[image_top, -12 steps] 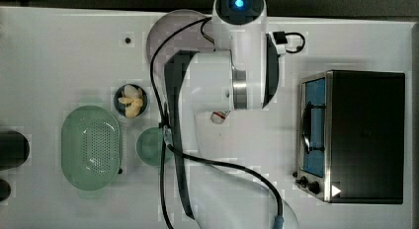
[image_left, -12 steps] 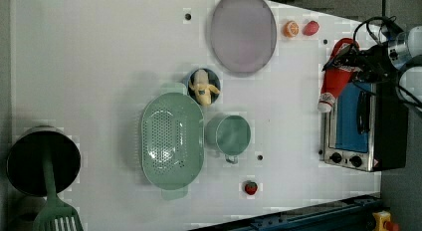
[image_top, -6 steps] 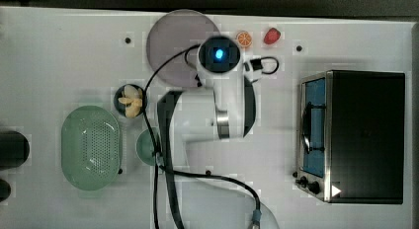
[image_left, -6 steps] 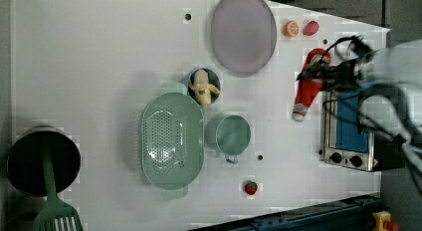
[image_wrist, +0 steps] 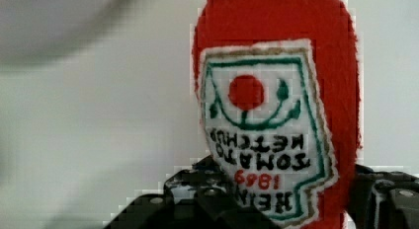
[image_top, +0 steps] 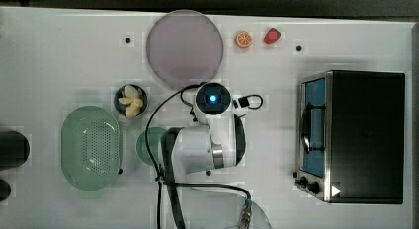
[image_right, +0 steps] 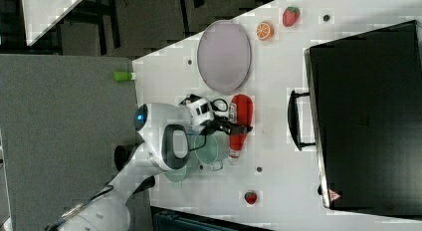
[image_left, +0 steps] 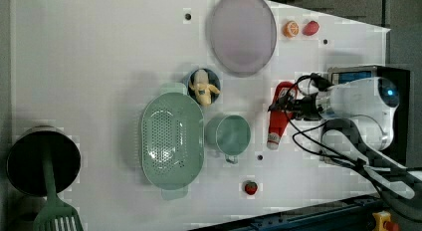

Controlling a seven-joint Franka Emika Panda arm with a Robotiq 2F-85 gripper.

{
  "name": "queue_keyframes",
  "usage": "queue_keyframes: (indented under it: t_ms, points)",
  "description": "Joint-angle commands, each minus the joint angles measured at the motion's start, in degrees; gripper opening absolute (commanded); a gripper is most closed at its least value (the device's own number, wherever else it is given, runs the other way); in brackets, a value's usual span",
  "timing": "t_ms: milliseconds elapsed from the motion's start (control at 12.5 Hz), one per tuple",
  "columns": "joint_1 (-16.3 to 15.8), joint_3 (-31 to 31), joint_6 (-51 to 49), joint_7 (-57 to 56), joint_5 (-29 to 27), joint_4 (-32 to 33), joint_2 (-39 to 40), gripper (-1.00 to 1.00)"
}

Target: Pick ketchup from strainer and place it on the table

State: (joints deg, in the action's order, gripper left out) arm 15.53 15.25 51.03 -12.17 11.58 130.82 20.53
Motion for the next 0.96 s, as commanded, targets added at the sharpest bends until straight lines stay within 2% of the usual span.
queue_keyframes:
  t_ms: [80,320,400,640,960]
  points:
    - [1.75,-0.28,3.45,-1.99,0.09,-0.35,-0.17,0.27]
    - [1.75,0.00,3.83,-1.99,0.08,-1.23,0.04,0.90]
    - [1.74,0.24,3.87,-1.99,0.08,-2.21,-1.34,1.00]
    - [1.71,0.85,1.71,-1.91,-0.02,-6.61,-6.66,1.00]
    - [1.61,0.86,-9.84,0.41,-0.31,-16.24,-11.17,1.00]
